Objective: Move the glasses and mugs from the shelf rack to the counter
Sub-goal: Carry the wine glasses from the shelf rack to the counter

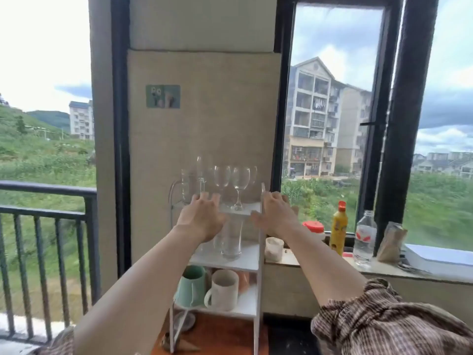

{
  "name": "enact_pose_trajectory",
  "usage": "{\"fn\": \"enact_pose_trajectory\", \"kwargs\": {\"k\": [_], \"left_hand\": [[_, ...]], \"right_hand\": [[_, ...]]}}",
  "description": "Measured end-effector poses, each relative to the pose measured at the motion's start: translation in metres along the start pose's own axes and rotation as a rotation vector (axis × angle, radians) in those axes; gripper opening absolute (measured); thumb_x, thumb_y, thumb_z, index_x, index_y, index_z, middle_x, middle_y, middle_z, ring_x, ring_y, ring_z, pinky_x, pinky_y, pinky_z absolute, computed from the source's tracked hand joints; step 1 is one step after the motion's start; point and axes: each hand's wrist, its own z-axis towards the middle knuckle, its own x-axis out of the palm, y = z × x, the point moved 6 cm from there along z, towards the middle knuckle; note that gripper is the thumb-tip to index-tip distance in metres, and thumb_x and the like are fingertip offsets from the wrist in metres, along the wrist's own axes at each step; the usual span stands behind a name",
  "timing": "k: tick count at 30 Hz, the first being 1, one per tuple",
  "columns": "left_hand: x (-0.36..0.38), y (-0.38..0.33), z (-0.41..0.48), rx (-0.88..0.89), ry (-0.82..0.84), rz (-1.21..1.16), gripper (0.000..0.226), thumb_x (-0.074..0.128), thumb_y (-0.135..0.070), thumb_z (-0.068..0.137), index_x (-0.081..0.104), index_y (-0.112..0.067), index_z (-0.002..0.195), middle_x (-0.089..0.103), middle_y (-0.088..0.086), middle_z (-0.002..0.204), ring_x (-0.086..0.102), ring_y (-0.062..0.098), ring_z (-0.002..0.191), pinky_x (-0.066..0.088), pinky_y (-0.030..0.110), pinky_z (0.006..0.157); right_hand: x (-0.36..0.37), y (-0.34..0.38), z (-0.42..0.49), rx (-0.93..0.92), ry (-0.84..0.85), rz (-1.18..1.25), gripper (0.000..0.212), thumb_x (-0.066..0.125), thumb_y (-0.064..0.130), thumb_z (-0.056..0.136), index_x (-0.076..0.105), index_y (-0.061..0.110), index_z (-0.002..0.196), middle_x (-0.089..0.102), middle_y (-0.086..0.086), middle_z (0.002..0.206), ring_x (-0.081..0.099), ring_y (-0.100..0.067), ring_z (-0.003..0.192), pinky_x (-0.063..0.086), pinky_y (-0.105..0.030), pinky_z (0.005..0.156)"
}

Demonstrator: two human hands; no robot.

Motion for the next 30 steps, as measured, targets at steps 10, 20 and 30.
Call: {"fn": "enact_pose_trajectory", "kwargs": {"k": [10,20,30], "left_hand": [[0.019,0.034,0.144,0.093,-0.185,0.044,0.067,0.041,-0.037,0.091,0.014,-0.013,0.147,0.014,0.008,0.156,0.005,0.024,0.144,0.024,0.041,0.112],[0.032,0.045,0.183,0.149,-0.233,-0.059,0.045,0.04,-0.045,0.09,0.046,-0.019,0.125,0.058,0.017,0.125,0.008,0.02,0.144,0.026,0.043,0.109],[0.022,0.045,0.17,0.216,-0.287,-0.36,0.02,0.064,-0.039,0.083,0.052,-0.024,0.088,0.057,0.014,0.102,0.047,0.033,0.119,0.034,0.035,0.086]], "right_hand": [[0.023,0.003,0.136,-0.063,-0.187,0.229,0.069,0.053,0.041,0.084,0.025,0.026,0.145,0.041,-0.003,0.143,0.034,-0.025,0.13,0.034,-0.047,0.103],[0.043,0.005,0.176,-0.105,-0.187,0.457,0.045,0.063,0.047,0.08,0.054,0.023,0.116,0.056,0.002,0.119,0.053,-0.015,0.102,0.04,-0.03,0.08],[0.035,0.004,0.164,-0.039,-0.309,0.67,0.046,0.077,0.03,0.073,0.048,0.021,0.108,0.055,0.005,0.11,0.057,-0.016,0.094,0.041,-0.018,0.066]]}}
